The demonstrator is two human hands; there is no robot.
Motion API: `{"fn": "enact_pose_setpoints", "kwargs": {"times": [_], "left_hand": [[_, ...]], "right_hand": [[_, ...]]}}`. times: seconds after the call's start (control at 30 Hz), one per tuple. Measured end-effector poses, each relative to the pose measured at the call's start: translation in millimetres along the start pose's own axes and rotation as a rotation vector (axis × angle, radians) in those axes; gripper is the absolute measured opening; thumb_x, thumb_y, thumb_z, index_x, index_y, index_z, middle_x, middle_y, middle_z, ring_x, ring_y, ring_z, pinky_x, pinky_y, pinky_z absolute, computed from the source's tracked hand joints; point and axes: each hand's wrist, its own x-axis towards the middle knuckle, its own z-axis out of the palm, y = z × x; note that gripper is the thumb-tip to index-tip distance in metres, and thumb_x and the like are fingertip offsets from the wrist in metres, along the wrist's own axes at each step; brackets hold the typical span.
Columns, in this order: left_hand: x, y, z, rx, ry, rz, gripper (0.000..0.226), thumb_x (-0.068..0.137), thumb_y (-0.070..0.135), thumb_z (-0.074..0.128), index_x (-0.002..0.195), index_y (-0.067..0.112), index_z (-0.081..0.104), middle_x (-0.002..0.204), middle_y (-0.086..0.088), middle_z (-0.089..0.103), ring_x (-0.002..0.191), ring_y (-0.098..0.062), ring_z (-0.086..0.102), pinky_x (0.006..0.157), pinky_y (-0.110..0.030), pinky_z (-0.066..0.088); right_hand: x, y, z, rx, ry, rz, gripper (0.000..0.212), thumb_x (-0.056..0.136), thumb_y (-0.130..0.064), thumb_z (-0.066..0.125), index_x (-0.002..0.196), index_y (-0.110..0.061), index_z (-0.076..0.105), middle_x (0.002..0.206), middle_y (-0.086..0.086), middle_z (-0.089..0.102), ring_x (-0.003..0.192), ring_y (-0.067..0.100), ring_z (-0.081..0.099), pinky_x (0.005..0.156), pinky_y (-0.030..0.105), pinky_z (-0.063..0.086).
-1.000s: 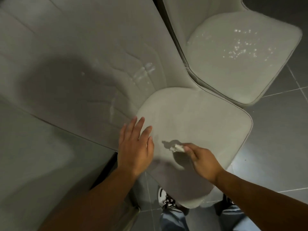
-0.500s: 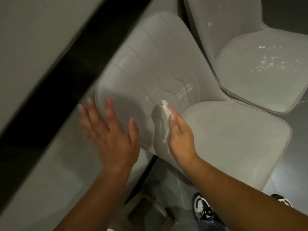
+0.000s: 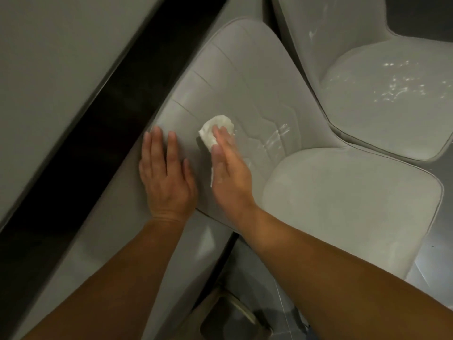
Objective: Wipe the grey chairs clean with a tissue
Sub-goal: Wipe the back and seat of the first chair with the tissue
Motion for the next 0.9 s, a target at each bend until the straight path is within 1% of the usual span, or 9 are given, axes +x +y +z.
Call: {"fn": "enact_pose_setpoints", "kwargs": {"times": [0.13, 0.23, 0.33, 0.43, 0.53, 0.63, 0.7, 0.77, 0.9], "left_hand": [[1.2, -6.1, 7.8, -0.013, 0.072, 0.052, 0.051, 0.098, 0.016, 0.045, 0.142, -0.010, 0.048, 0.148, -0.034, 0.041, 0.143, -0.046, 0.030, 0.122, -0.048, 0.023], [0.1, -10.3, 9.2, -0.010, 0.065, 0.105, 0.053, 0.101, 0.022, 0.039, 0.141, -0.010, 0.049, 0.147, -0.035, 0.041, 0.143, -0.048, 0.030, 0.120, -0.050, 0.024], [-4.2, -12.0, 12.4, 0.002, 0.097, 0.103, 0.053, 0.103, 0.025, 0.035, 0.139, -0.010, 0.051, 0.147, -0.034, 0.042, 0.143, -0.048, 0.033, 0.119, -0.051, 0.027], [-5.9, -13.5, 15.6, -0.006, 0.113, 0.114, 0.053, 0.102, 0.025, 0.035, 0.138, -0.012, 0.052, 0.146, -0.036, 0.042, 0.142, -0.049, 0.032, 0.119, -0.053, 0.027], [-6.2, -14.7, 16.9, -0.026, 0.106, 0.121, 0.053, 0.103, 0.024, 0.034, 0.137, -0.013, 0.052, 0.145, -0.036, 0.041, 0.142, -0.051, 0.033, 0.118, -0.054, 0.027], [-7.2, -15.9, 18.5, -0.043, 0.116, 0.125, 0.053, 0.104, 0.025, 0.033, 0.137, -0.013, 0.050, 0.147, -0.035, 0.040, 0.141, -0.052, 0.034, 0.118, -0.055, 0.027], [-5.6, -15.2, 21.0, -0.067, 0.134, 0.108, 0.053, 0.105, 0.025, 0.033, 0.137, -0.014, 0.046, 0.146, -0.034, 0.040, 0.140, -0.051, 0.034, 0.118, -0.054, 0.028], [-4.5, -13.4, 20.6, -0.105, 0.142, 0.080, 0.053, 0.105, 0.026, 0.033, 0.137, -0.015, 0.041, 0.146, -0.034, 0.038, 0.144, -0.046, 0.032, 0.119, -0.053, 0.028], [-6.6, -15.6, 20.6, -0.136, 0.137, 0.068, 0.057, 0.106, 0.030, 0.028, 0.138, -0.017, 0.038, 0.147, -0.035, 0.034, 0.150, -0.038, 0.022, 0.121, -0.051, 0.025]], "right_hand": [[-2.4, 32.1, 19.5, -0.264, -0.091, -0.133, 0.050, 0.105, -0.033, 0.031, 0.154, -0.027, 0.020, 0.164, -0.001, 0.007, 0.151, 0.019, 0.006, 0.122, 0.041, 0.018], [-19.0, 71.4, 20.8, -0.354, -0.035, -0.119, 0.051, 0.105, -0.036, 0.027, 0.154, -0.021, 0.021, 0.162, -0.002, 0.010, 0.150, 0.020, 0.012, 0.122, 0.034, 0.015], [-44.6, 112.3, 2.6, -0.279, -0.032, 0.270, 0.046, 0.106, -0.033, 0.030, 0.151, -0.029, 0.020, 0.161, -0.008, 0.015, 0.149, 0.013, 0.016, 0.116, 0.013, 0.007], [-48.1, 123.6, -18.7, -0.197, 0.092, 0.559, 0.046, 0.105, -0.033, 0.032, 0.150, -0.023, 0.032, 0.157, -0.006, 0.029, 0.146, 0.013, 0.025, 0.119, 0.020, 0.010], [-20.3, 78.2, -10.1, -0.104, 0.206, 0.283, 0.039, 0.104, -0.043, 0.031, 0.144, -0.041, 0.031, 0.153, -0.020, 0.032, 0.143, 0.000, 0.027, 0.121, 0.027, 0.019], [17.7, 23.3, 18.9, -0.170, 0.177, -0.144, 0.047, 0.105, -0.043, 0.024, 0.152, -0.036, 0.023, 0.153, -0.032, 0.016, 0.147, 0.003, 0.018, 0.121, 0.030, 0.018], [33.1, 9.5, 36.5, -0.268, 0.082, -0.384, 0.047, 0.106, -0.033, 0.024, 0.152, -0.023, 0.024, 0.159, -0.015, 0.015, 0.150, 0.015, 0.012, 0.121, 0.044, 0.017], [41.4, 12.2, 41.0, -0.354, 0.026, -0.463, 0.046, 0.105, -0.030, 0.026, 0.148, -0.016, 0.031, 0.159, 0.005, 0.023, 0.150, 0.028, 0.012, 0.119, 0.055, 0.018], [44.9, 35.7, 24.5, -0.488, -0.033, -0.610, 0.045, 0.105, -0.030, 0.030, 0.148, -0.016, 0.033, 0.158, 0.008, 0.025, 0.149, 0.035, 0.015, 0.116, 0.060, 0.017]]}}
